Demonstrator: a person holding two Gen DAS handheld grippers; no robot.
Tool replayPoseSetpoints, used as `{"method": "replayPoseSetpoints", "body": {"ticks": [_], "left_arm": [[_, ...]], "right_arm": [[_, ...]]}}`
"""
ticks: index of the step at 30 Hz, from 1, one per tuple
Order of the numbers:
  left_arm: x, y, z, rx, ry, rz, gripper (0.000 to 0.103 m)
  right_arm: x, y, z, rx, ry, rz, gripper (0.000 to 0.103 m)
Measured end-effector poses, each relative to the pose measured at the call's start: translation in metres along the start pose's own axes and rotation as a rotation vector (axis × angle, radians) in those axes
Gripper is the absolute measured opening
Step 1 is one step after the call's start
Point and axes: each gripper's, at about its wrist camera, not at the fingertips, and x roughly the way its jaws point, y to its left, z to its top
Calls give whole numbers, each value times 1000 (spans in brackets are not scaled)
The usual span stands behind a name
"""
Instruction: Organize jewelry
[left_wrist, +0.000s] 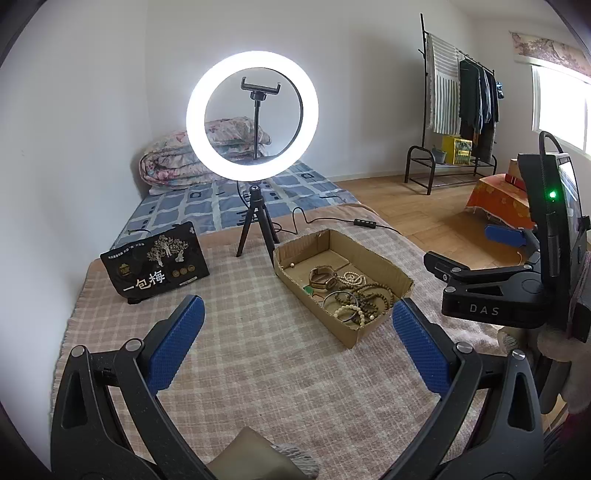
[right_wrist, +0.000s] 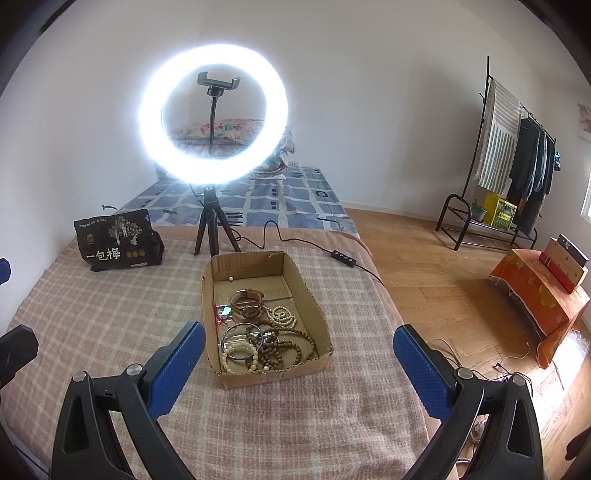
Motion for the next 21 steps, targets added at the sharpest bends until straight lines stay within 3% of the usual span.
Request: {"method": "replayPoseSetpoints", "body": {"ticks": [21], "left_arm": [[0, 1, 0, -2, -1, 3, 103]], "right_arm": [[1, 1, -1, -1, 7, -3, 103]]}}
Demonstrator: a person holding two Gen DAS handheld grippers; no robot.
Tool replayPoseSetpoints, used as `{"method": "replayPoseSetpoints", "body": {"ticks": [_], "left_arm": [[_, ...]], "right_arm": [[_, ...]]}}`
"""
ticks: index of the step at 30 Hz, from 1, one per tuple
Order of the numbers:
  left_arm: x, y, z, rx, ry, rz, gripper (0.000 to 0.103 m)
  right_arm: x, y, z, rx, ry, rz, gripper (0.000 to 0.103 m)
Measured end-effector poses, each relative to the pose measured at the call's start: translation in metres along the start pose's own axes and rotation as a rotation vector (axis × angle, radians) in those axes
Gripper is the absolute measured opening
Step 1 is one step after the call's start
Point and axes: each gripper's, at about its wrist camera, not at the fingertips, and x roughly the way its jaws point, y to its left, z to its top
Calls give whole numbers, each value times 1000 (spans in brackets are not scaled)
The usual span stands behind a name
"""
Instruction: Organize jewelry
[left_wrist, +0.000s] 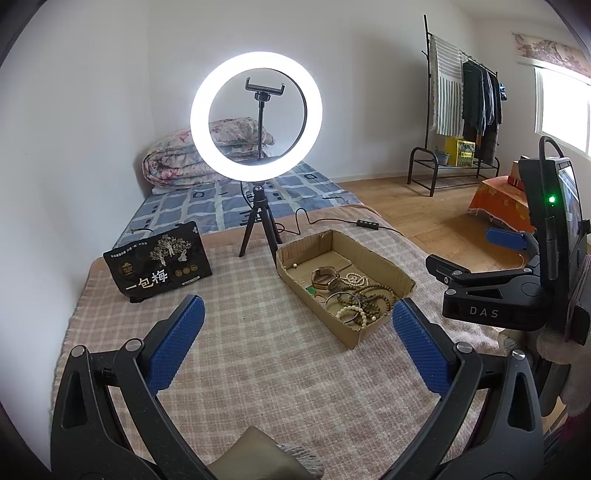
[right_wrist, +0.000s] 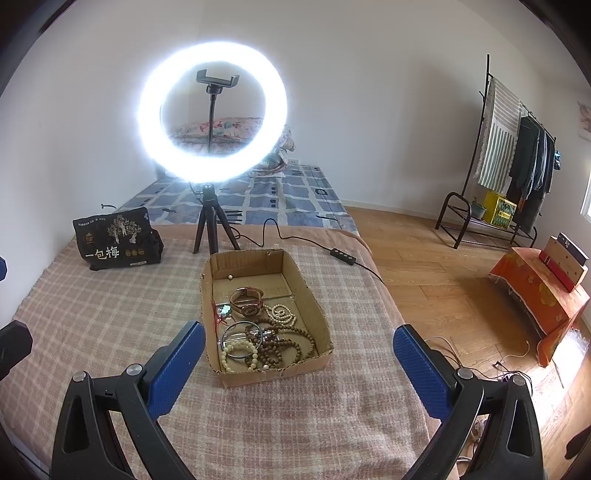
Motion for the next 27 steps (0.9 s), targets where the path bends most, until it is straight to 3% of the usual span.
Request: {"method": "replayPoseSetpoints", "body": {"ticks": [27], "left_arm": [[0, 0, 0, -2, 0, 1, 103]], "right_arm": [[2, -1, -3, -3, 6, -1, 103]]}}
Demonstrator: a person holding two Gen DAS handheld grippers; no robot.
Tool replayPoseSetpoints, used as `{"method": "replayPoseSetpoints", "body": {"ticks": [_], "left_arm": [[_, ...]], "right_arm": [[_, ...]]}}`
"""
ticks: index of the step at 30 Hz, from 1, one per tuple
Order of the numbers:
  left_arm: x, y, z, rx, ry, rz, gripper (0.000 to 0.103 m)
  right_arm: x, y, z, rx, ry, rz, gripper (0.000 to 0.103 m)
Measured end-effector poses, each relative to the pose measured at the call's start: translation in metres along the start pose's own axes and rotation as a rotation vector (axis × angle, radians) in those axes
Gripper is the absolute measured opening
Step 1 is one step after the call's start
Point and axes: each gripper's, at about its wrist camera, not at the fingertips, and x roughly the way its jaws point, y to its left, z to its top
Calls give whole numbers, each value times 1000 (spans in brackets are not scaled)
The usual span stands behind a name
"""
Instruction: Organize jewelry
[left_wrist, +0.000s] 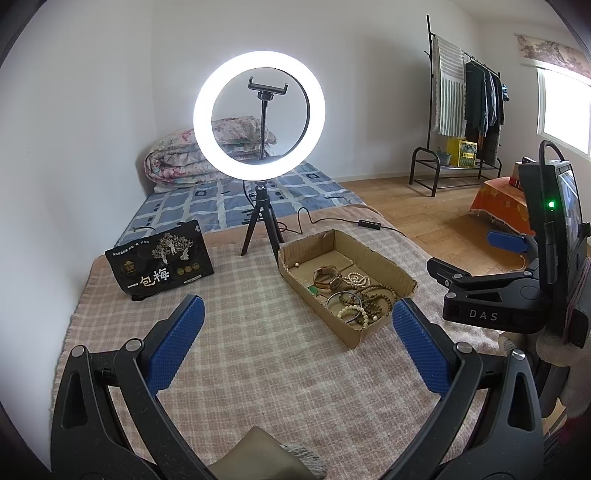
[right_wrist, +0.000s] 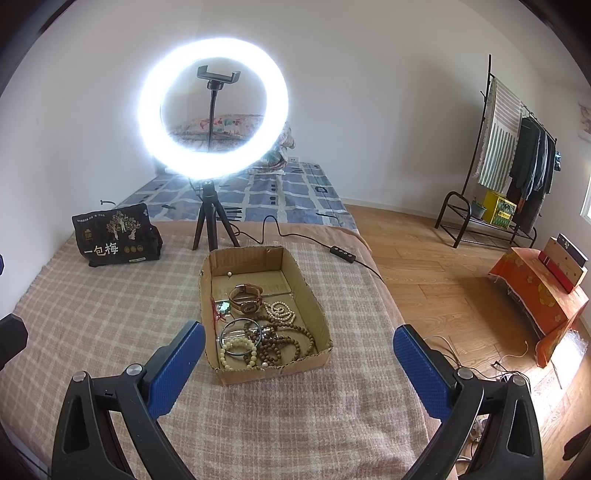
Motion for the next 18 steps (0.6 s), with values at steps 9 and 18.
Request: {"method": "replayPoseSetpoints", "body": {"ticks": [9, 18], "left_arm": [[0, 5, -2, -8, 8, 0, 103], [-3, 10, -3, -8, -20, 25, 103]], "right_arm": [[1, 0, -2, -6, 5, 2, 103], [2, 2, -2, -14, 9, 5, 103]]}}
